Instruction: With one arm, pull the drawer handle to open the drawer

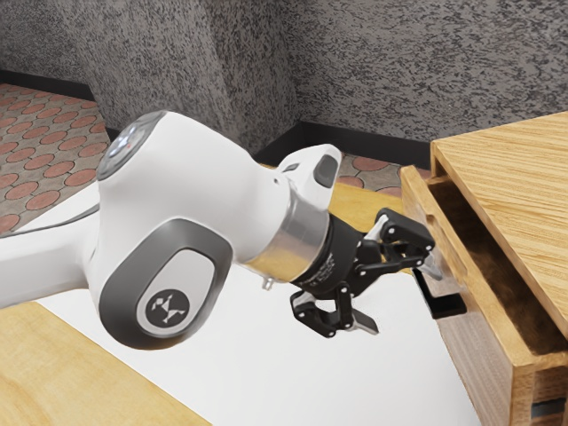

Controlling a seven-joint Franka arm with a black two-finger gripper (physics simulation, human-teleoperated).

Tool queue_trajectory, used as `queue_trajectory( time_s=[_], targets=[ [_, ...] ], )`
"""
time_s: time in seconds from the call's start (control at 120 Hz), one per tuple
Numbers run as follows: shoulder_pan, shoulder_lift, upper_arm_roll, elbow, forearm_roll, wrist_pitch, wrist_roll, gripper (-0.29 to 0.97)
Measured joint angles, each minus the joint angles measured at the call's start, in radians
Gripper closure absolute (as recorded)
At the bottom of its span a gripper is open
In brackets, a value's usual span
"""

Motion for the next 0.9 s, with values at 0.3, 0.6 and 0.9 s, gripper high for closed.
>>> queue_trajectory(
  time_s=[0.3, 0.6, 0.9],
  targets=[
    [0.018, -0.129, 0.000, -0.126, 0.004, -0.004, -0.018, 0.00],
    [0.048, -0.262, 0.002, -0.249, 0.006, -0.003, -0.030, 0.00],
    [0.072, -0.408, 0.017, -0.359, 0.006, -0.005, -0.037, 0.00]
  ],
)
